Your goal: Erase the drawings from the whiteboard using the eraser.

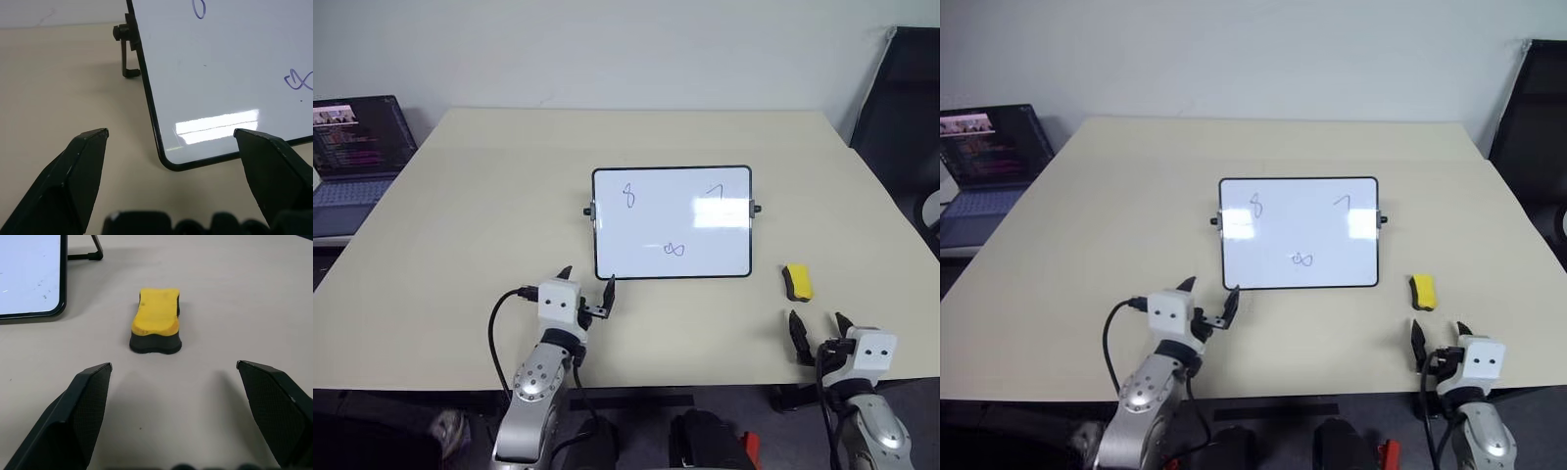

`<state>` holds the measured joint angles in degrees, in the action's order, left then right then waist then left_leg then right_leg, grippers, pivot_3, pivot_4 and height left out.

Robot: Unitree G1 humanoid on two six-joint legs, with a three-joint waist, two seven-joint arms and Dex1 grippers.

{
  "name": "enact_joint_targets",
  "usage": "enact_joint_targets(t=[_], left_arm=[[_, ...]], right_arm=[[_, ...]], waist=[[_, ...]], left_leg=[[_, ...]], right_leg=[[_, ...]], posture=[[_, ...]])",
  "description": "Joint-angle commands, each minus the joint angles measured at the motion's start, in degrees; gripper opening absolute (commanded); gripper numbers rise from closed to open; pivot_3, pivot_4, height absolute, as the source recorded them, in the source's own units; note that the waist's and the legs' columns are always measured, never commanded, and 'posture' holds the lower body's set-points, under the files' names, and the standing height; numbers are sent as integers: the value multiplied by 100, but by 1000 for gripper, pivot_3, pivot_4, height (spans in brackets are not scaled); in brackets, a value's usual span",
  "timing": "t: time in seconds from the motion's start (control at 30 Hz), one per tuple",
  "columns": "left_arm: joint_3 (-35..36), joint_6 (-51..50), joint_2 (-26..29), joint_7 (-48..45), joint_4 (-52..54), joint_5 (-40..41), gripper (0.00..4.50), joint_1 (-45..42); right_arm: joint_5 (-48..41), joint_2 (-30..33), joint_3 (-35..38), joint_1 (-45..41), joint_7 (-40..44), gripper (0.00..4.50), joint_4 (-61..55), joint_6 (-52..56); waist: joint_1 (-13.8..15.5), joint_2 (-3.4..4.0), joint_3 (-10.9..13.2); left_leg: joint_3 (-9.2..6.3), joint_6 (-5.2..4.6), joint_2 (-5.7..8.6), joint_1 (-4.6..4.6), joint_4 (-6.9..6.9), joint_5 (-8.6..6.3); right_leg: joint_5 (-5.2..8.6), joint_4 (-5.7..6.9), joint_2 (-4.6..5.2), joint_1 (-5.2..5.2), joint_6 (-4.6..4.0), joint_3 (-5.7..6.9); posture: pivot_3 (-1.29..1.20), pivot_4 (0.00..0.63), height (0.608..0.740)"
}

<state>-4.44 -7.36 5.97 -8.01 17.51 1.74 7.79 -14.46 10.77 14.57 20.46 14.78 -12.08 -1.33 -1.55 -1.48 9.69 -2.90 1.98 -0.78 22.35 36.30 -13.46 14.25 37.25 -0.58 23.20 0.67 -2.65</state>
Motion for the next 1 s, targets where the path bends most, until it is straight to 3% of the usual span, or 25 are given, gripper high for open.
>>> enact_joint_targets(t=[0.03,1.0], left_arm=[[-55,117,-53,36,208,-35,4500,-67],[44,344,36,68,-79,-102,4500,-525]], right_arm=[[90,60,49,2,-96,4478,-307,36],[83,70,38,-531,-56,4478,576,-215]], waist=[[0,1,0],[-9,6,-10]], left_leg=[[0,0,0,0,0,0],[10,0,6,-12,3,0]], right_leg=[[0,0,0,0,0,0],[-1,6,-14,-4,0,-3]], posture=[[0,150,740],[0,150,740]])
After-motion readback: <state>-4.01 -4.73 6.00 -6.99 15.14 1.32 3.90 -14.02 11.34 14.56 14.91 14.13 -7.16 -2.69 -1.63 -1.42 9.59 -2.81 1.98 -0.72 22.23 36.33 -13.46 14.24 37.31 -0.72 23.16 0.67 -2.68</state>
